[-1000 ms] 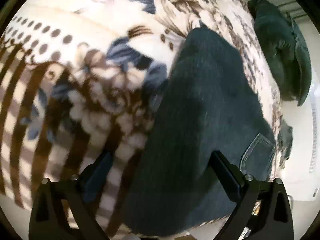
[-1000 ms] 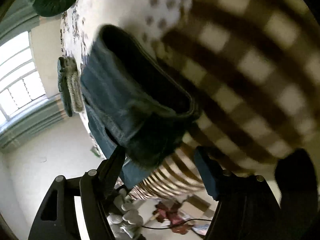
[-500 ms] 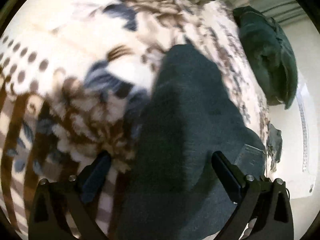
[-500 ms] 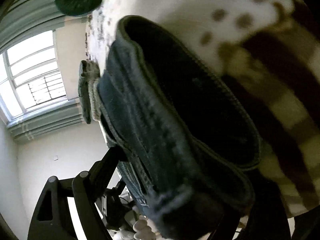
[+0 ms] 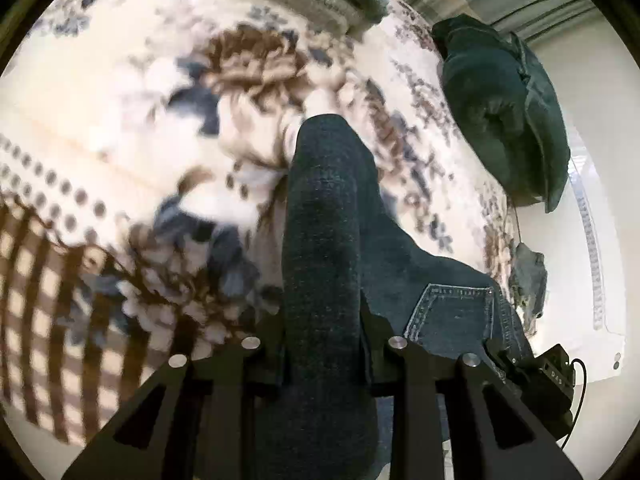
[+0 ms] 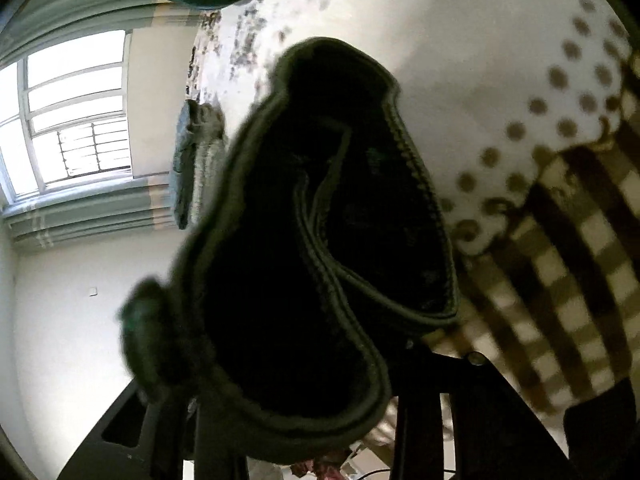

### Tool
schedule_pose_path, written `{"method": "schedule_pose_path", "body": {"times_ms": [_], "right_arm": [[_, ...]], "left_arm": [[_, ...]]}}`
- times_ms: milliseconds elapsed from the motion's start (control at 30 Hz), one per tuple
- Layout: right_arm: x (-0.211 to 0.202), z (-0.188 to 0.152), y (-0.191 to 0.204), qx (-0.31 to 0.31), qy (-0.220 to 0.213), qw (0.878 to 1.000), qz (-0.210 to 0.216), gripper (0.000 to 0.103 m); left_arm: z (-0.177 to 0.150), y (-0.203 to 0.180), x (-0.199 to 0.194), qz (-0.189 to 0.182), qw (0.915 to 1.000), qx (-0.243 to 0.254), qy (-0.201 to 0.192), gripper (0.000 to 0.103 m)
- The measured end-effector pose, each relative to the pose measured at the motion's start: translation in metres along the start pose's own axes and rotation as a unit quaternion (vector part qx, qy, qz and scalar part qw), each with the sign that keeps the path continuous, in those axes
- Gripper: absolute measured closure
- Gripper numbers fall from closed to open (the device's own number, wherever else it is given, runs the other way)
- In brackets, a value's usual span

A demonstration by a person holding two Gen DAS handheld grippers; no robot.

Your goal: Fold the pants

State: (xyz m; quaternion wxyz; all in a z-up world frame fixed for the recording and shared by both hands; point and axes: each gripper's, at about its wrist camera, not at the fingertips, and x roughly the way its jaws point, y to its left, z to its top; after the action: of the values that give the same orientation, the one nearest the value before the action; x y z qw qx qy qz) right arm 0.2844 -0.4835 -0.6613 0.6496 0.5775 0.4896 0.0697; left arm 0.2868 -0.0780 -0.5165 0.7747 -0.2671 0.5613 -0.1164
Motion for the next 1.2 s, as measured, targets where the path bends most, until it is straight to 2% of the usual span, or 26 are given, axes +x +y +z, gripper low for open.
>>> {"method": "schedule_pose_path", "body": {"times_ms": [133, 167, 267, 400, 467, 600, 667, 733, 767, 900, 1033, 1133, 1200], "right_arm": [[-0.017, 0.002, 0.038, -0.010, 0.003, 1.000, 0.008, 0.067], [-0.018, 0.003, 0.059, -0.019, 0.006, 1.000, 0.009, 0.067], [-0.026, 0.012, 0.099, -0.033, 0.010, 0.999, 0.019, 0.067], [0.010, 0.040, 0.189, -0.064, 0.007, 0.997, 0.033, 0.067], [0.027, 0.051, 0.221, -0.071, 0.005, 0.997, 0.041, 0.067], [0.102, 0.094, 0.307, -0.088, -0.008, 0.994, 0.060, 0.067], [0.157, 0.125, 0.349, -0.091, -0.014, 0.993, 0.072, 0.067], [0.194, 0.145, 0.372, -0.094, -0.017, 0.993, 0.075, 0.067], [0.226, 0.165, 0.388, -0.095, -0.017, 0.992, 0.078, 0.067], [0.312, 0.211, 0.413, -0.100, -0.017, 0.992, 0.074, 0.067], [0.386, 0.250, 0.422, -0.100, -0.012, 0.993, 0.061, 0.067], [0.422, 0.272, 0.410, -0.094, -0.010, 0.995, 0.041, 0.066], [0.435, 0.284, 0.397, -0.085, 0.000, 0.996, 0.027, 0.062]], "left_arm": [[0.024, -0.021, -0.039, 0.004, 0.9999, 0.007, -0.011, 0.080], [0.031, -0.025, -0.048, 0.004, 0.9999, 0.007, -0.015, 0.080], [0.066, -0.036, -0.079, 0.001, 0.9994, 0.007, -0.033, 0.080], [0.144, -0.040, -0.109, -0.004, 0.9980, 0.008, -0.062, 0.080], [0.186, -0.038, -0.115, -0.009, 0.9972, 0.009, -0.073, 0.080], [0.292, -0.025, -0.122, -0.021, 0.9953, 0.017, -0.093, 0.080], [0.352, -0.016, -0.115, -0.022, 0.9943, 0.024, -0.102, 0.080], [0.402, -0.005, -0.105, -0.018, 0.9938, 0.030, -0.106, 0.080], [0.425, 0.001, -0.098, -0.018, 0.9936, 0.032, -0.107, 0.080], [0.510, 0.039, -0.054, -0.012, 0.9946, 0.027, -0.100, 0.080], [0.558, 0.069, -0.010, 0.000, 0.9964, 0.028, -0.079, 0.080], [0.571, 0.087, 0.020, 0.013, 0.9979, 0.029, -0.057, 0.078], [0.574, 0.093, 0.029, 0.018, 0.9985, 0.030, -0.042, 0.071]]}}
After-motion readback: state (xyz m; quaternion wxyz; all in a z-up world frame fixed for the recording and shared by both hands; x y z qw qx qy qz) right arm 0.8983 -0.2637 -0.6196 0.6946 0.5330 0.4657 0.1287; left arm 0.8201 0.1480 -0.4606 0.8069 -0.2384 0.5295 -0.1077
